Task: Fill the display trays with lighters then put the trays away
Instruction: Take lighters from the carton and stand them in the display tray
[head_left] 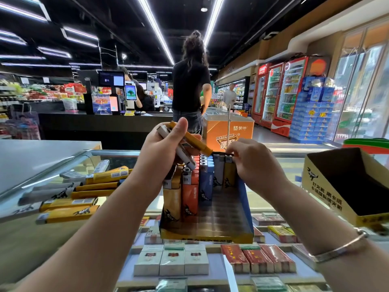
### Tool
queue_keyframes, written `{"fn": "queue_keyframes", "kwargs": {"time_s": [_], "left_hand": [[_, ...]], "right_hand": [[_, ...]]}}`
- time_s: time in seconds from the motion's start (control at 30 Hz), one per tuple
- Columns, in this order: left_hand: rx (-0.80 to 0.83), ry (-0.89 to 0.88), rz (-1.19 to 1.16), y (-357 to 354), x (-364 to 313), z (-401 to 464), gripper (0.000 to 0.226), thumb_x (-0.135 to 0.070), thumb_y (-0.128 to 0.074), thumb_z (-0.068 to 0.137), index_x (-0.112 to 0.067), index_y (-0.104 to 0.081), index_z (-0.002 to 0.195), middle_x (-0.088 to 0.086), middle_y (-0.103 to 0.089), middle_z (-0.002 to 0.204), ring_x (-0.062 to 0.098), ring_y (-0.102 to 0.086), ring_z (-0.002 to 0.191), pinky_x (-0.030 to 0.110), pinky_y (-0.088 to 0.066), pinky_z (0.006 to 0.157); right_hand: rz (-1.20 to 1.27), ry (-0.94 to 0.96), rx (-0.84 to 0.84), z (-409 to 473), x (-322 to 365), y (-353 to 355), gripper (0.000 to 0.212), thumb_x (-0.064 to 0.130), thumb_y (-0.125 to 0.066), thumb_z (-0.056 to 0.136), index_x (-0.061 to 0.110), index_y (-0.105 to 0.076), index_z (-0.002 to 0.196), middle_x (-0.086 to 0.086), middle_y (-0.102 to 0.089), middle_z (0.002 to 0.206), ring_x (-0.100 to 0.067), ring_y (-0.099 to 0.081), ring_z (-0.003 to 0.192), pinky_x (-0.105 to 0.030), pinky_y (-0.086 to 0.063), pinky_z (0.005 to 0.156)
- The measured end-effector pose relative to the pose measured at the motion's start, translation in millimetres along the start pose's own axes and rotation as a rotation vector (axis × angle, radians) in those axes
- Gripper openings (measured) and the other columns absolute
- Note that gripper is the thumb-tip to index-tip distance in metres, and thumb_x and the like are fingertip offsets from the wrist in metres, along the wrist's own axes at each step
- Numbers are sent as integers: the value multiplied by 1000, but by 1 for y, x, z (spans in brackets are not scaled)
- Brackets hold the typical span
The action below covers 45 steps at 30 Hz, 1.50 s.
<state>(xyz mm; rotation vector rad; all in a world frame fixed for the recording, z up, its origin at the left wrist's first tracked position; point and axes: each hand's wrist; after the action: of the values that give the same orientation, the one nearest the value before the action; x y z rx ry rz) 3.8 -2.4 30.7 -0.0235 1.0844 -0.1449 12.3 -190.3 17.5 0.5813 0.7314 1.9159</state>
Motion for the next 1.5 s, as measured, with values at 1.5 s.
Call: {"fn": "queue_keyframes", "kwargs": {"time_s": [1.5], "left_hand": [[3, 13, -38, -3, -7, -5, 23, -38, -48, 90, -16, -54, 91, 3, -74, 83, 15, -70, 71, 19, -51, 52]], "right_hand": [[1364, -430, -20, 6, -2, 32, 8, 0, -66, 69, 4, -61, 74, -16, -67, 82, -17, -64, 55, -22, -55, 53]]}}
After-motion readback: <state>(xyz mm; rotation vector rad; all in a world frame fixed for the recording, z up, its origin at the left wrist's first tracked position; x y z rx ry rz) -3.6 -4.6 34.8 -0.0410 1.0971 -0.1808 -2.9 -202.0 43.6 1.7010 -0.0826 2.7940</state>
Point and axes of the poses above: each hand's wrist, its own z-axis towards the middle knuckle, its own y-axis out of the back of the hand, x = y × z
